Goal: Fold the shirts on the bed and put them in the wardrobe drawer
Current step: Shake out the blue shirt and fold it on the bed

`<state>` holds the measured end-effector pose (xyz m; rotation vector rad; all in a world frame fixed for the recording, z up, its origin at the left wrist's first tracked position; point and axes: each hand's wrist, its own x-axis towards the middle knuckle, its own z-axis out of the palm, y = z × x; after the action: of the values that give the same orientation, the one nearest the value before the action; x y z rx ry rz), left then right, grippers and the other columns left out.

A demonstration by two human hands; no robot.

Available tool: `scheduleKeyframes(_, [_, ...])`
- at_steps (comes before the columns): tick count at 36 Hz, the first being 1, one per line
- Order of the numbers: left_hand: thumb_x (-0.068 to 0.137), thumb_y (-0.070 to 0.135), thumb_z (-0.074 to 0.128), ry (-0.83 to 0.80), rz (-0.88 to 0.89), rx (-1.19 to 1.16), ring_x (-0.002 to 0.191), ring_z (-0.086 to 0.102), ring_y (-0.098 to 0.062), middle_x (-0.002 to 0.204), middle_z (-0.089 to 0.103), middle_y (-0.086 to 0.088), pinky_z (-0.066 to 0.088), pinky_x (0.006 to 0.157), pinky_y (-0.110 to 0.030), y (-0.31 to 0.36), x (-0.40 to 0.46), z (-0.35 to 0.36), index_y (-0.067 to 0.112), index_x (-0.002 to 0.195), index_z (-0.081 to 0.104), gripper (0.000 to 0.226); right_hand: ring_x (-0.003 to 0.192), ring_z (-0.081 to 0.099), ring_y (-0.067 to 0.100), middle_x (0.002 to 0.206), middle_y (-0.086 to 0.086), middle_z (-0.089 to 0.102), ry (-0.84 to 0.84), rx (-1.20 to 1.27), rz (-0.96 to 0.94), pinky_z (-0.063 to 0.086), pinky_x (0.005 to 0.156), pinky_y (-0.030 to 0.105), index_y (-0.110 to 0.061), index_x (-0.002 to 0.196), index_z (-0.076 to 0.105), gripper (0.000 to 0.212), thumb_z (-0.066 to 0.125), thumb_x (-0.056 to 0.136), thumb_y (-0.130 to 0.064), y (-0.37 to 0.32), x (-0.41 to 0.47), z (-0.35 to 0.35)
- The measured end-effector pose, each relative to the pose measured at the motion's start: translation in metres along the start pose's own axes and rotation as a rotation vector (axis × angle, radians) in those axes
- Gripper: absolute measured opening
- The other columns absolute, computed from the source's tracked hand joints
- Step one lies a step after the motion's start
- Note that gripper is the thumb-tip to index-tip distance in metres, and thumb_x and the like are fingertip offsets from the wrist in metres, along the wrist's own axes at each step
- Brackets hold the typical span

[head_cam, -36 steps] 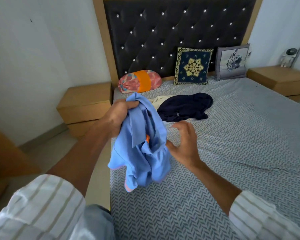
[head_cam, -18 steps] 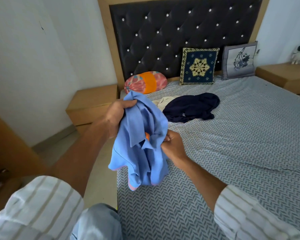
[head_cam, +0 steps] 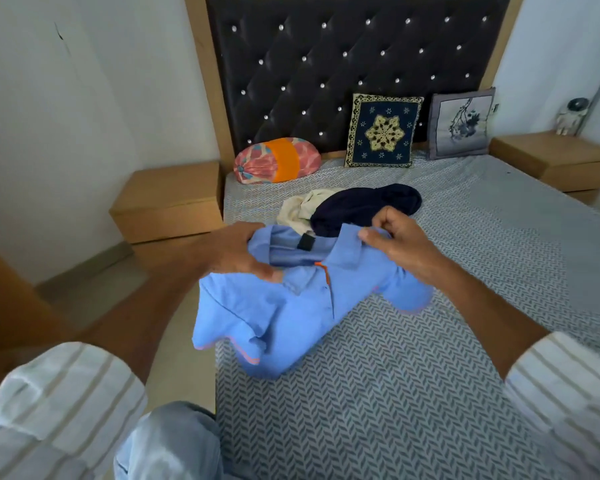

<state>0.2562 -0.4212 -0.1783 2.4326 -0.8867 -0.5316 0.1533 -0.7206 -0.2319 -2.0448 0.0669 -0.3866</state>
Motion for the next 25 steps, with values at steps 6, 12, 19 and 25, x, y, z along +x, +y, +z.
scheduleKeyframes(6, [0.079, 0.014, 0.069, 0.072, 0.018, 0.508, 0.106, 0.062, -0.034, 0.115, 0.068, -0.011, 0.050, 0.088, -0.042, -0.006, 0.012, 0.022, 0.014, 0.122, 0.062, 0.043, 0.062, 0.050, 0.000, 0.075, -0.009, 0.057, -0.267, -0.332, 0.082, 0.039, 0.061, 0.023, -0.021, 0.083, 0.062, 0.027, 0.088, 0.075, -0.020, -0.006, -0.013, -0.036])
scheduleKeyframes(12, [0.083, 0.003, 0.054, 0.401, 0.091, 0.469, 0.087, 0.061, -0.039, 0.081, 0.062, -0.012, 0.049, 0.073, -0.044, -0.004, 0.021, 0.031, 0.016, 0.073, 0.051, 0.017, 0.055, 0.042, 0.015, 0.057, 0.001, 0.044, -0.190, -0.697, 0.113, 0.027, 0.054, 0.033, -0.010, 0.062, 0.050, 0.040, 0.081, 0.083, -0.024, -0.014, -0.027, -0.071])
scheduleKeyframes(19, [0.079, -0.004, 0.052, 0.712, 0.138, 0.351, 0.097, 0.057, -0.047, 0.107, 0.061, -0.025, 0.043, 0.076, -0.043, 0.023, 0.025, 0.010, 0.004, 0.107, 0.062, 0.031, 0.069, 0.062, 0.033, 0.071, 0.014, 0.067, 0.437, -0.626, -0.092, 0.043, 0.057, 0.038, -0.009, 0.079, 0.072, 0.009, 0.068, 0.085, -0.013, -0.010, -0.034, -0.092])
scheduleKeyframes(25, [0.081, 0.011, 0.049, 0.975, 0.099, 0.352, 0.099, 0.059, -0.049, 0.108, 0.061, -0.024, 0.049, 0.079, -0.052, 0.057, 0.021, -0.025, 0.015, 0.108, 0.060, 0.029, 0.073, 0.058, 0.042, 0.073, 0.022, 0.060, 0.653, -0.641, -0.088, 0.027, 0.057, 0.036, -0.014, 0.068, 0.051, 0.020, 0.055, 0.087, -0.007, -0.037, -0.033, -0.099])
